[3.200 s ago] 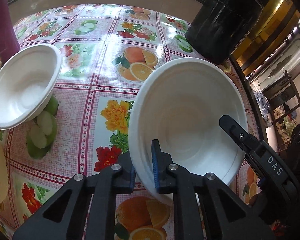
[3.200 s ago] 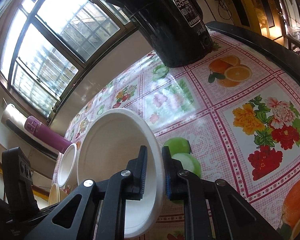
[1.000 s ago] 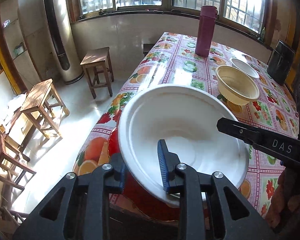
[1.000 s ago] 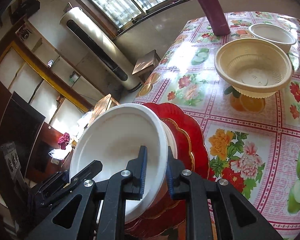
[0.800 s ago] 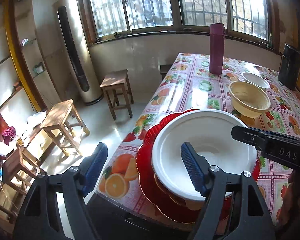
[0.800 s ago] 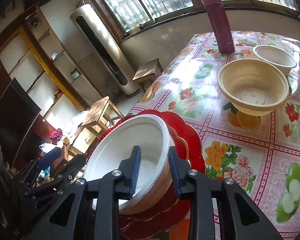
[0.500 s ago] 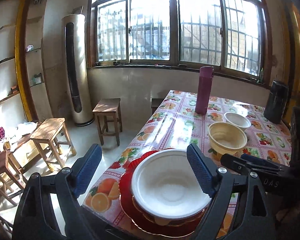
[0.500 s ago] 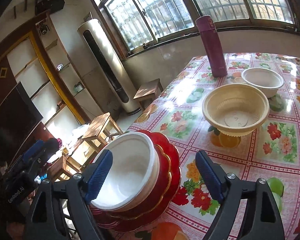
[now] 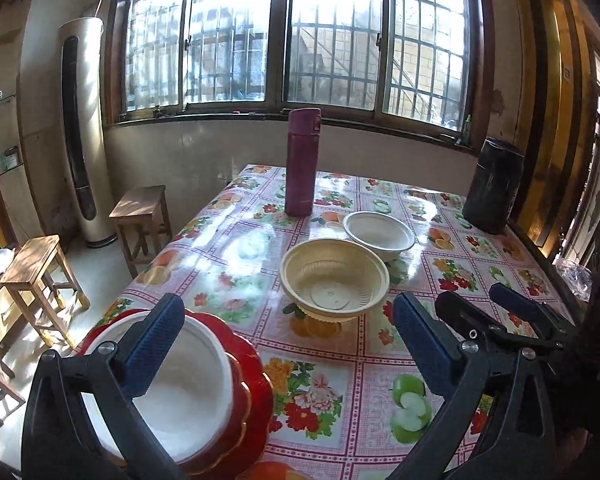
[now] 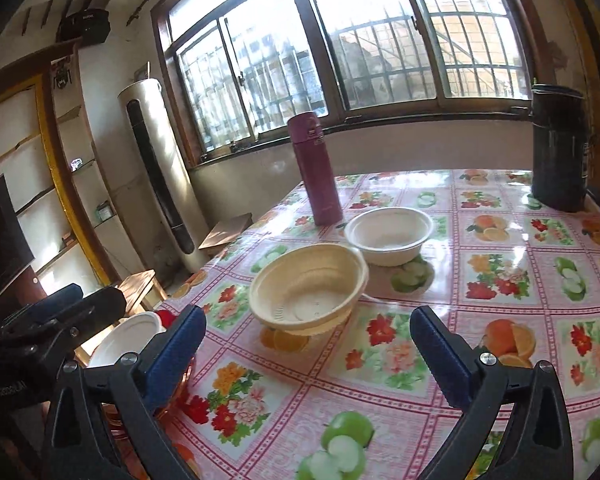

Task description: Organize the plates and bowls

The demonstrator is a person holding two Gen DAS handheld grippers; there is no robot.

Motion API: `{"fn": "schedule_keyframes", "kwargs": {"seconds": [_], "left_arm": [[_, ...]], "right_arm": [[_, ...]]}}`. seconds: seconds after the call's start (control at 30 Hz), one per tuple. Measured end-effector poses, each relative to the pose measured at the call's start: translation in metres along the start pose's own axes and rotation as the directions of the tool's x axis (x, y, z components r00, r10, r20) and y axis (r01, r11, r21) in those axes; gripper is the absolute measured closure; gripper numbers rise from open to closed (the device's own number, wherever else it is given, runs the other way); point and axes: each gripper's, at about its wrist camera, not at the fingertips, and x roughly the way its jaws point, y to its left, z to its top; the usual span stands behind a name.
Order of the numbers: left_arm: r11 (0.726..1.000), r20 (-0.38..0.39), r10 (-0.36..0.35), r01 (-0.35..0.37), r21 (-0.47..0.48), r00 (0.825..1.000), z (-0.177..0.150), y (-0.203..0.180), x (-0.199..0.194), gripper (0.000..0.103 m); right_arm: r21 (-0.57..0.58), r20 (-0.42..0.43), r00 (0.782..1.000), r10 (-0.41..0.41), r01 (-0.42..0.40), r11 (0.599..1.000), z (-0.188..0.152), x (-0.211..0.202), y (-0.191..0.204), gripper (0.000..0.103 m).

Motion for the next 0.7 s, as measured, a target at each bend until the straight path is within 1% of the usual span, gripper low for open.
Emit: {"fn": "schedule_keyframes", "kwargs": {"seconds": [0.1,0.23,0.3,0.4,0.5,0.7], "left_arm": [[1.000,-0.019,-0.013,0.014,0.017,1.000,0.002,-0.030,0.021,0.000],[0.999,-0.032,-0.031,0.032,0.041,0.999,0.007,-0.067,0.046,0.000],[0.998,-0.031,-0.037,0.039,0.054,0.999,0.007,-0.083,0.056,0.000],[0.997,-0.037,-0.033,0.036,0.074,0.999,0.005,-0.101,0.067,0.000],[0.996,-0.056,-0.033,0.038,0.079,0.998,-0.001,-0.109,0.077,0.000],[0.996,-0.086,-0.024,0.032,0.087,0.996,-0.009,-0.115,0.094,0.000]], "right_arm": [[0.033,0.016,0.998,-0.064,0.064,0.997,0.008,-0.005,-0.039,0.000],[0.072,0.034,0.989,-0.145,0.142,0.987,0.012,-0.011,-0.089,0.000],[0.119,0.040,0.987,-0.157,0.151,0.981,0.011,-0.013,-0.112,0.000],[0.212,0.032,0.988,-0.151,0.141,0.967,0.009,-0.014,-0.139,0.000],[0.238,0.040,0.987,-0.156,0.143,0.961,0.009,-0.017,-0.146,0.000],[0.183,0.042,0.984,-0.171,0.160,0.970,0.011,-0.017,-0.132,0.000]]}}
